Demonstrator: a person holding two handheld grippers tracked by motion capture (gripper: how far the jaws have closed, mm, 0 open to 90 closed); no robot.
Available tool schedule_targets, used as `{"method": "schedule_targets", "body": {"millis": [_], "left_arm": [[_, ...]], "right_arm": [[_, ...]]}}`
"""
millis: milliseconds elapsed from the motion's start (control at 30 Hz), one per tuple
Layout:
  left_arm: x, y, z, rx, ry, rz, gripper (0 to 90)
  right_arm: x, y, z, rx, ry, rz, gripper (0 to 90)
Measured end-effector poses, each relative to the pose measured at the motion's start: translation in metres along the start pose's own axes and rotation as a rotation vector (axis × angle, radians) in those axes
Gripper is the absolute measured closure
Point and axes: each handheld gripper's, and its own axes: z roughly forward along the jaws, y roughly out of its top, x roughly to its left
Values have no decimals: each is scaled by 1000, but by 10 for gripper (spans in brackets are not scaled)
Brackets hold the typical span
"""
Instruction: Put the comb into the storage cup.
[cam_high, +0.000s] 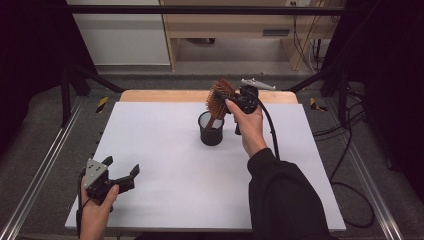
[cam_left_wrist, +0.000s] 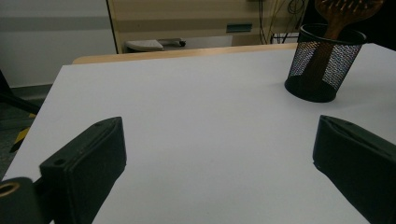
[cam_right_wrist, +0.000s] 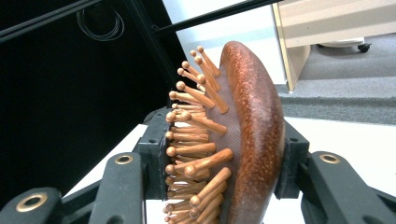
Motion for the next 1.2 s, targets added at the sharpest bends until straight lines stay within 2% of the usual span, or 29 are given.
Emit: {"method": "schedule_targets", "body": {"millis": [733,1200], "left_arm": [[0,0,0,5,-3,-2,31],[0,-1,1,5,-5,5,31]], "right_arm": [[-5,-4,1,-4,1,30,499],[-6,-4,2,-4,5,31,496]]}}
